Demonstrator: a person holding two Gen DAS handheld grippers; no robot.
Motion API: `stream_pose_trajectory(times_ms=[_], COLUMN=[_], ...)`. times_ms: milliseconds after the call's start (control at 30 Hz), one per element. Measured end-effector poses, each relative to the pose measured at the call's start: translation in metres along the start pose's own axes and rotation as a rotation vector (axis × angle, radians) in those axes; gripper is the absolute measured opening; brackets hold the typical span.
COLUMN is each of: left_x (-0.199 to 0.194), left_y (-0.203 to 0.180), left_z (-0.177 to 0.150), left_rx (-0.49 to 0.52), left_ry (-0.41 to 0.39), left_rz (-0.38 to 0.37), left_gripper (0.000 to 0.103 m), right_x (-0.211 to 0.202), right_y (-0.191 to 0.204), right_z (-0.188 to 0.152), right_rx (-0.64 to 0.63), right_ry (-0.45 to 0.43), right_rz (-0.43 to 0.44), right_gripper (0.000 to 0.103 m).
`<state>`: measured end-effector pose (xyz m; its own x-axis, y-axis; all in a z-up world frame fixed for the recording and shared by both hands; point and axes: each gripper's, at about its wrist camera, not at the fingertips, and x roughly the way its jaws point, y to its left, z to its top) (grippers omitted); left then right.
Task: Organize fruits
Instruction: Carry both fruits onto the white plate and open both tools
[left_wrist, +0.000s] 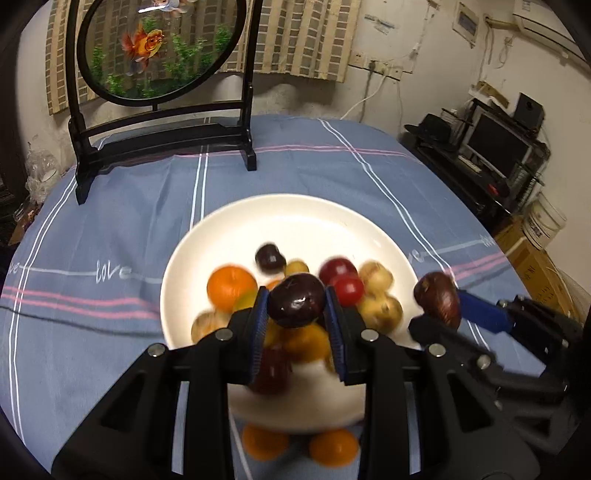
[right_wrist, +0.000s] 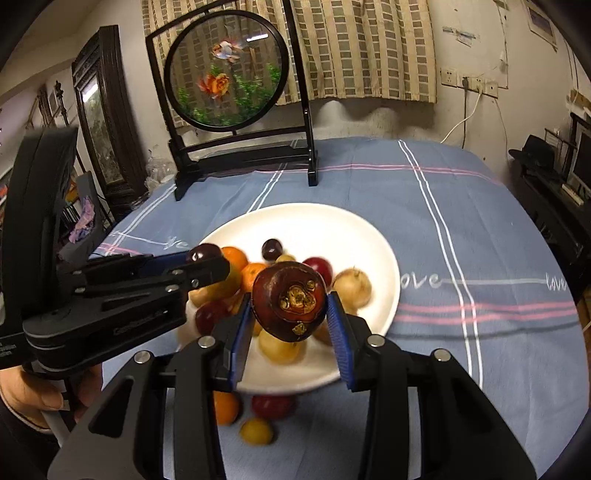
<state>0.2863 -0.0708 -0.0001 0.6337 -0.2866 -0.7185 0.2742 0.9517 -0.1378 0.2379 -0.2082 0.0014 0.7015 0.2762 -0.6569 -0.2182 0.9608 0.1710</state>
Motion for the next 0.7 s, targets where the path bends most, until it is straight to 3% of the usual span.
stream_pose_trajectory(times_ms=[200, 333, 567, 700], left_x=[0.041, 0.056, 0.062, 0.045], left_y=[0.002, 0.002, 0.004, 0.005], left_z=[0.024, 0.024, 0.018, 0.015], left_rx=[-0.012, -0.006, 0.01, 0.02], left_ry=[0.048, 0.057, 0.085, 0.04], left_rz=[0.042, 0.072, 0.082, 0.125], left_gripper=[0.031, 0.031, 0.032, 0.066], right_x=[0.035, 0.064, 0.064, 0.055], right_y=[-0.02, -0.031, -0.036, -0.04], right_z=[0.017, 0.02, 0.019, 0.016], right_rx=[0.047, 0.063, 0.08, 0.116], right_ry=[0.014, 0.081, 0.081, 0.07], right_rz=[-0.047, -0.053, -0.017, -0.008], right_gripper=[0.04, 0.04, 0.044, 0.044])
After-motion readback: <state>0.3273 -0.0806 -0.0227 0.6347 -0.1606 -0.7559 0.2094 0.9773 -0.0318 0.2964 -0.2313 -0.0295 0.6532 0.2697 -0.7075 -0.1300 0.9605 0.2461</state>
